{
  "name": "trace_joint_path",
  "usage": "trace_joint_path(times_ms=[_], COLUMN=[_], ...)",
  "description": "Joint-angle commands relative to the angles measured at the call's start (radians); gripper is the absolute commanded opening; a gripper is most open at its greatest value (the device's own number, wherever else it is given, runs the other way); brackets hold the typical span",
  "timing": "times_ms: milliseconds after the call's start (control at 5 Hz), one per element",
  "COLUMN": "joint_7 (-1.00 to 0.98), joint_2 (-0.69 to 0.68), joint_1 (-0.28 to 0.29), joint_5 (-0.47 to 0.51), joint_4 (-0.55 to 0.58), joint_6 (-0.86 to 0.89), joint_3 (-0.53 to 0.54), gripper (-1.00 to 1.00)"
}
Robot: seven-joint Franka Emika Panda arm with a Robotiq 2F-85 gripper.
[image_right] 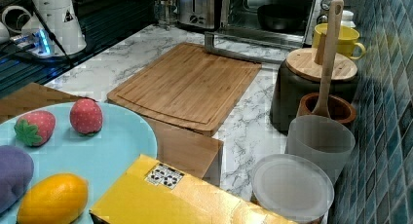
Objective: Close the oven.
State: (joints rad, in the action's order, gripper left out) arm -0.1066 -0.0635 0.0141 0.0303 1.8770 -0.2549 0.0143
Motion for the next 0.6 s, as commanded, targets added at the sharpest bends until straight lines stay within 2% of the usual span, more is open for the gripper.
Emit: trace_joint_path(times_ms=[200,400,600], joint_7=[-0.001,-0.121,-0.581], joint_2=[0.000,-0.010,-0.058], joint_1=[0.002,-0.012,-0.085], joint_5=[0.000,0.027,0.329], joint_4=[0.000,0.033,0.051], joint_6=[-0.002,-0.073,-0.093], joint_3=[0.001,-0.005,-0.024], gripper=[-1.00,-1.00,-1.00])
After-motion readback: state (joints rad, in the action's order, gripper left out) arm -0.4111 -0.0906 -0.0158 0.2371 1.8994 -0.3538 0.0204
